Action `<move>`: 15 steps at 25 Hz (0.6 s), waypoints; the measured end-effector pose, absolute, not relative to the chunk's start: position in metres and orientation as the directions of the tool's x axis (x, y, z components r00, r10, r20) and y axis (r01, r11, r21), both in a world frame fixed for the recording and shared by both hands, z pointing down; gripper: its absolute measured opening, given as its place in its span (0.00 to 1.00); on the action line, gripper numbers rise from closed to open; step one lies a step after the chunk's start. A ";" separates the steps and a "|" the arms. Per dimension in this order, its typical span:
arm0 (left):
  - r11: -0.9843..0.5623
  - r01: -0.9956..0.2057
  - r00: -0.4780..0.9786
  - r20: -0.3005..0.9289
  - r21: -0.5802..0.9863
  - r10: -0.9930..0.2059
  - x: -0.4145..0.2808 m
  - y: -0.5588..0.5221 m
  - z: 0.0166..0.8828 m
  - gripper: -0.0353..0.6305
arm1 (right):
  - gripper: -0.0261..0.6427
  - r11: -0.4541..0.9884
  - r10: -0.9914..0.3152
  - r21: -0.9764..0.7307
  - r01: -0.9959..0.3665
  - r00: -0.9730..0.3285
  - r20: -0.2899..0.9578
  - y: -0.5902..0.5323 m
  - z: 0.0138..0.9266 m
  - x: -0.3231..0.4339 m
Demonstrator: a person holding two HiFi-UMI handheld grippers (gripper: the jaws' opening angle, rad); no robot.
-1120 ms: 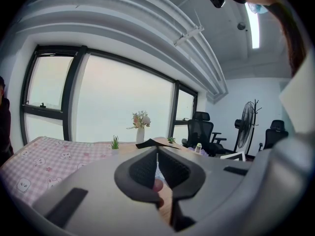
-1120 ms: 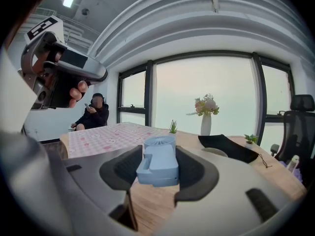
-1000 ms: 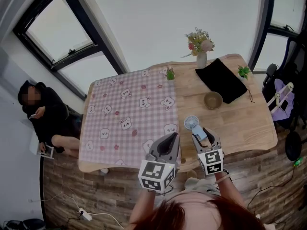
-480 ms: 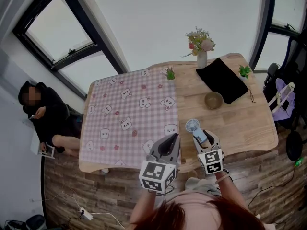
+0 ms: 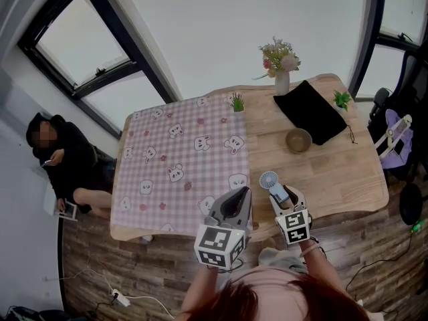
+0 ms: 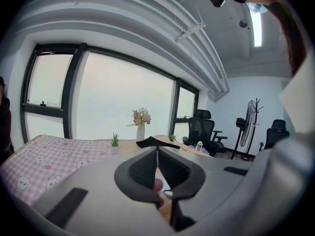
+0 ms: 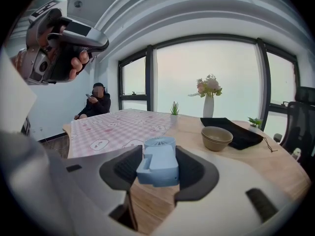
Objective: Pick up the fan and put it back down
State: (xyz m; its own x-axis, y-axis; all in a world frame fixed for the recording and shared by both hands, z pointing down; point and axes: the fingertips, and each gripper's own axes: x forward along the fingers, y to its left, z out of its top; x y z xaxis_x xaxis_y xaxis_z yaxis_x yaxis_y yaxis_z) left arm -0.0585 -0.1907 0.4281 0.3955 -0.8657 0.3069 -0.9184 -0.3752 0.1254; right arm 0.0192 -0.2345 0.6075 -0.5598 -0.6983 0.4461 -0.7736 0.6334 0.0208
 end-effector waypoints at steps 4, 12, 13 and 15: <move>-0.375 -0.918 0.396 0.312 0.126 -0.864 -0.057 -0.192 0.431 0.07 | 0.35 0.635 -0.687 0.009 -0.773 -0.559 0.463 -0.233 0.618 0.022; -0.377 -0.917 0.398 0.319 0.130 -0.860 -0.055 -0.192 0.434 0.07 | 0.35 0.636 -0.679 0.005 -0.772 -0.556 0.479 -0.232 0.626 0.022; -0.376 -0.917 0.398 0.320 0.131 -0.860 -0.055 -0.192 0.434 0.07 | 0.35 0.638 -0.673 0.002 -0.770 -0.556 0.487 -0.231 0.630 0.023; -0.374 -0.918 0.397 0.321 0.133 -0.860 -0.056 -0.193 0.435 0.07 | 0.35 0.639 -0.667 -0.002 -0.769 -0.556 0.495 -0.231 0.634 0.022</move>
State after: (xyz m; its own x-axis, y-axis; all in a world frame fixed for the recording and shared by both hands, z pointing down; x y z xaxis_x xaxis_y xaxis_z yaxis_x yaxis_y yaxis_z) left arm -0.0558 -0.1929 0.4350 0.3971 -0.8598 0.3210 -0.9177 -0.3743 0.1329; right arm 0.0224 -0.2309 0.6338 -0.5563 -0.6675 0.4950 -0.7690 0.6392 -0.0023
